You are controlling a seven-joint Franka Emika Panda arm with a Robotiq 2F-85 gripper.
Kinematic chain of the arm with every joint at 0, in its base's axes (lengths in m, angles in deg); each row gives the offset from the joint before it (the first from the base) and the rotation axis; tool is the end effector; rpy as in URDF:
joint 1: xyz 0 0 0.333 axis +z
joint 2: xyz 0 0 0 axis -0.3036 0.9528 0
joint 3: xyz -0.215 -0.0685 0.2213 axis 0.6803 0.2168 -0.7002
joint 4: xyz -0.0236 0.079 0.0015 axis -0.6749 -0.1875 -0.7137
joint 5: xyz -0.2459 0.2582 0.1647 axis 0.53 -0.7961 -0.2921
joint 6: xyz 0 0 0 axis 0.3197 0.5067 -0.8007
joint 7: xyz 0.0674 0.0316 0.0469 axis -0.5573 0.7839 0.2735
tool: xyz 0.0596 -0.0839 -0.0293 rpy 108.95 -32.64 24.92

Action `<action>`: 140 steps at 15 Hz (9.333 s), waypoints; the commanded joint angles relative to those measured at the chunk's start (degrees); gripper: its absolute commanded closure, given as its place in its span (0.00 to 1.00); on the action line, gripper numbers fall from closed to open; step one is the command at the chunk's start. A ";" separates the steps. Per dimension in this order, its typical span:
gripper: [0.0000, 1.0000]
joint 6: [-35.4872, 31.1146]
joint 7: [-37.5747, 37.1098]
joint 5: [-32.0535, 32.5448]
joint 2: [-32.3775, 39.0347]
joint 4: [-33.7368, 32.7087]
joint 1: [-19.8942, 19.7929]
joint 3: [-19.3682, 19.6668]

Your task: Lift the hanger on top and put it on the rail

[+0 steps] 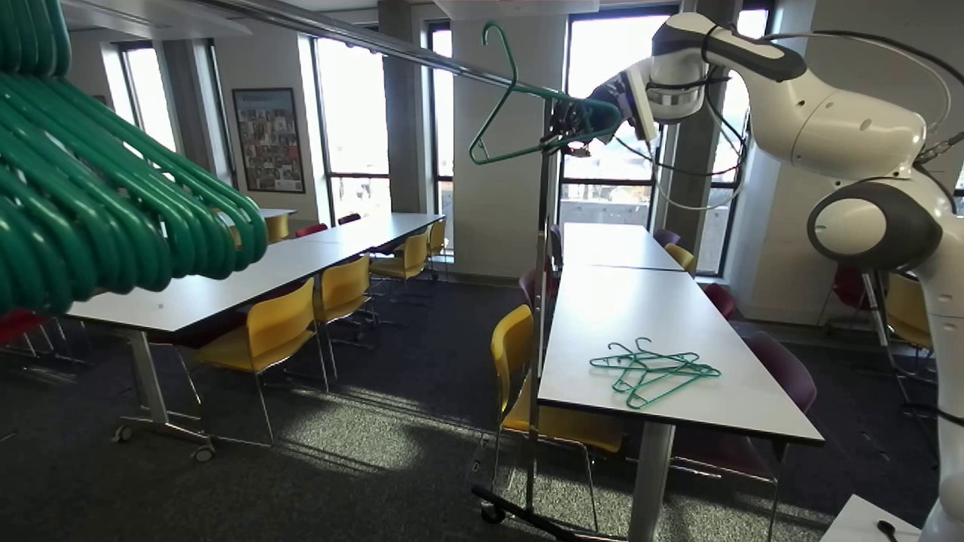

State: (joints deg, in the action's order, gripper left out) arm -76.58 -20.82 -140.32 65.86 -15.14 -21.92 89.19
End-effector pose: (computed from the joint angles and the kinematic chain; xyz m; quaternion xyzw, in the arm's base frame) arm 0.6119 0.0610 0.7689 -0.8503 0.0570 0.0269 0.5226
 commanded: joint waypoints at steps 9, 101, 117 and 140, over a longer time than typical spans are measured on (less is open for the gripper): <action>0.98 2.61 -10.09 -2.45 9.34 -10.42 -1.30 -0.47; 0.98 7.07 -22.29 11.34 15.67 -28.45 -3.42 -15.24; 0.98 4.06 -39.20 10.03 16.09 -28.70 -3.54 -15.50; 0.00 1.79 -2.39 28.44 18.37 -29.96 -6.05 -7.92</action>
State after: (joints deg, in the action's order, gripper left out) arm -74.13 -30.41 -117.12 84.38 -45.49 -26.29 79.48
